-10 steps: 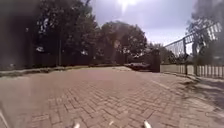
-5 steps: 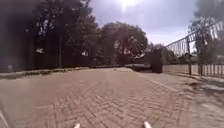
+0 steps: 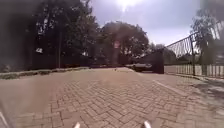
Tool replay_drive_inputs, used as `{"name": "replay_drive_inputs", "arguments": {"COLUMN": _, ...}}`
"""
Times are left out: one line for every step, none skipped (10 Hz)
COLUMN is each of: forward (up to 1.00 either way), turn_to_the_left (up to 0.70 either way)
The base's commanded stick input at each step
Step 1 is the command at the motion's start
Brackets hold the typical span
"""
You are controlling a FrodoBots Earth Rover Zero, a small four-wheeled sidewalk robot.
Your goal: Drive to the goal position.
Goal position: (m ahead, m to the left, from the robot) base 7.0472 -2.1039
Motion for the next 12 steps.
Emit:
{"name": "replay_drive_inputs", "arguments": {"forward": 0.7, "turn_to_the_left": 0.0}}
{"name": "replay_drive_inputs", "arguments": {"forward": 0.7, "turn_to_the_left": 0.0}}
{"name": "replay_drive_inputs", "arguments": {"forward": 0.7, "turn_to_the_left": 0.0}}
{"name": "replay_drive_inputs", "arguments": {"forward": 0.7, "turn_to_the_left": 0.0}}
{"name": "replay_drive_inputs", "arguments": {"forward": 0.7, "turn_to_the_left": 0.0}}
{"name": "replay_drive_inputs", "arguments": {"forward": 0.7, "turn_to_the_left": 0.0}}
{"name": "replay_drive_inputs", "arguments": {"forward": 0.7, "turn_to_the_left": 0.0}}
{"name": "replay_drive_inputs", "arguments": {"forward": 0.7, "turn_to_the_left": 0.0}}
{"name": "replay_drive_inputs", "arguments": {"forward": 0.7, "turn_to_the_left": 0.0}}
{"name": "replay_drive_inputs", "arguments": {"forward": 0.7, "turn_to_the_left": 0.0}}
{"name": "replay_drive_inputs", "arguments": {"forward": 0.7, "turn_to_the_left": 0.0}}
{"name": "replay_drive_inputs", "arguments": {"forward": 0.7, "turn_to_the_left": 0.0}}
